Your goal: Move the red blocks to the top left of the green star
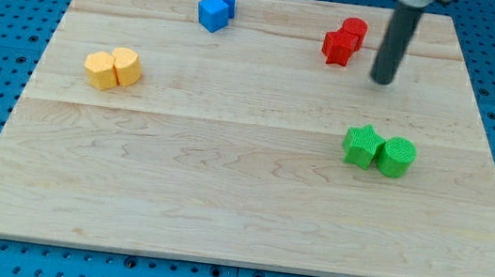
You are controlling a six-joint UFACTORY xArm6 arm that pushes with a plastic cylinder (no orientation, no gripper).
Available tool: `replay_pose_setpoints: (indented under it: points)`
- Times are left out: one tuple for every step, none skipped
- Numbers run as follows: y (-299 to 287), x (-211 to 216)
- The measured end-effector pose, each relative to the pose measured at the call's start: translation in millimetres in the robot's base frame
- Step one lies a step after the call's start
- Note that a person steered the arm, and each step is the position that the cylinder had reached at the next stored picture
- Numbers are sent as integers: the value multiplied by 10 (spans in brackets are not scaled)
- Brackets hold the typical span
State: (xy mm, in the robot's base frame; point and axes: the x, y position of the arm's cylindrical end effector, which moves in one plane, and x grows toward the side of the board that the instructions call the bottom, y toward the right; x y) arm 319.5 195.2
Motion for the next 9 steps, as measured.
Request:
replay_pose_setpoints:
  points:
    - [439,-594]
    - [298,-813]
    - [-440,-816]
    - [-584,-816]
    - [-584,-838]
    - [-584,-888]
    - [-584,-909]
    - [-584,-909]
    - [-721,-876]
